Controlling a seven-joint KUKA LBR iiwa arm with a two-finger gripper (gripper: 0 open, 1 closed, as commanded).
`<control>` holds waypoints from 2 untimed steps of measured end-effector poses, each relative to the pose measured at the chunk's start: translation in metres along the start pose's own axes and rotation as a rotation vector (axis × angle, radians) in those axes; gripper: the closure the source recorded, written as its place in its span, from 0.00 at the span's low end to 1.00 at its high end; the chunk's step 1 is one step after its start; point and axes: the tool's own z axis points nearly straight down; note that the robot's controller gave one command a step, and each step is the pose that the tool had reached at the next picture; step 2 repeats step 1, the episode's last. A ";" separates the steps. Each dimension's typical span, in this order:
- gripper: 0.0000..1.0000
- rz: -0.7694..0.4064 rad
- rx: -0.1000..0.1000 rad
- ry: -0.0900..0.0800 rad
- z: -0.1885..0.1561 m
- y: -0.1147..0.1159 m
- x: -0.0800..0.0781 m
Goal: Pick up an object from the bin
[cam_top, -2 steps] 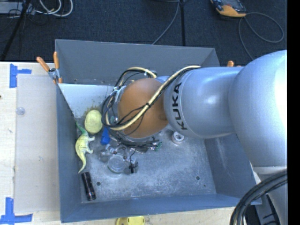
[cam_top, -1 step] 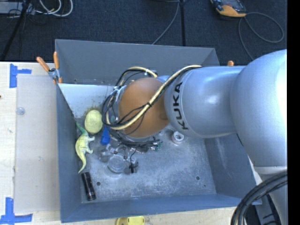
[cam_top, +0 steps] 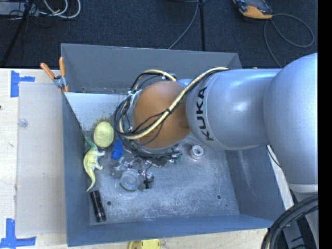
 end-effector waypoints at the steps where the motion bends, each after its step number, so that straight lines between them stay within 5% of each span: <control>1: 1.00 0.000 0.002 -0.002 -0.019 0.000 -0.001; 2: 1.00 0.000 0.002 -0.002 -0.019 0.000 -0.001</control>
Offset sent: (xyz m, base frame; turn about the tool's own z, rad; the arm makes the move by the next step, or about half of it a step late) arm -0.0002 -0.0001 0.0468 0.0000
